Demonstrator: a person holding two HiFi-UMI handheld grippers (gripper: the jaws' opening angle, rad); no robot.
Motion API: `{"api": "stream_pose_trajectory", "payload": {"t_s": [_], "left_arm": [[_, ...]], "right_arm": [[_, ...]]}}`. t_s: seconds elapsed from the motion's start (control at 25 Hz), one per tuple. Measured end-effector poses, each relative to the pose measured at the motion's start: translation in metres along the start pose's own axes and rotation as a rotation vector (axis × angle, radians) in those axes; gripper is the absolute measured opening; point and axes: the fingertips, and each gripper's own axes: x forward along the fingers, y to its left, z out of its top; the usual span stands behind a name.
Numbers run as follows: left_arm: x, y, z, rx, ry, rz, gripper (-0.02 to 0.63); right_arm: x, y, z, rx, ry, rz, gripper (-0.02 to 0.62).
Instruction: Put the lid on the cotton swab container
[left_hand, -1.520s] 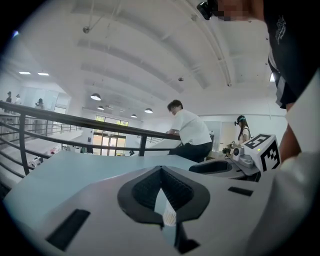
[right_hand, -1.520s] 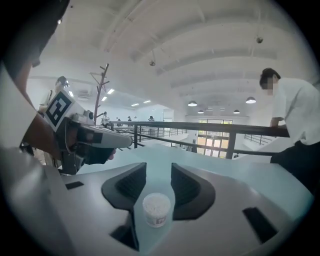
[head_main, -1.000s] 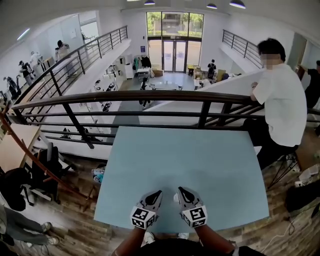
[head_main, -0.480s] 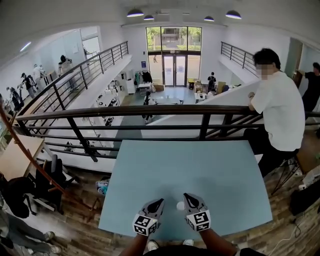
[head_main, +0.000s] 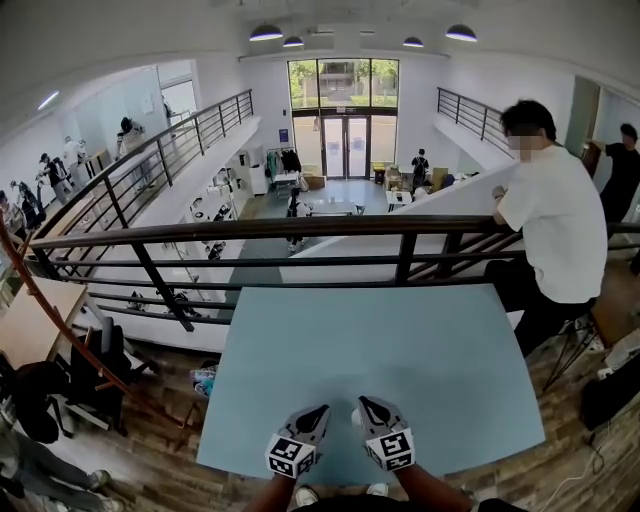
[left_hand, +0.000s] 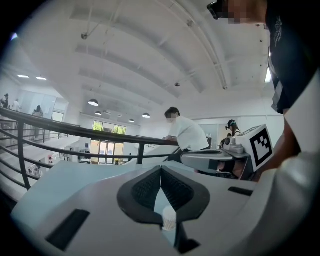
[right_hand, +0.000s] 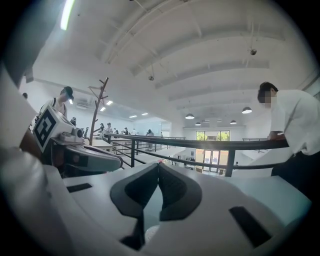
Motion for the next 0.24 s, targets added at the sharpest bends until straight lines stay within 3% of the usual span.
{"api": "stream_pose_trajectory", "payload": {"t_s": [0.24], "left_arm": [[0.0008, -0.0046, 0.0042, 0.023, -0.004, -0.031, 0.011]], "right_arm": [[0.0038, -0.0002, 0.0004, 0.019, 0.007, -0.014, 0.02]]}}
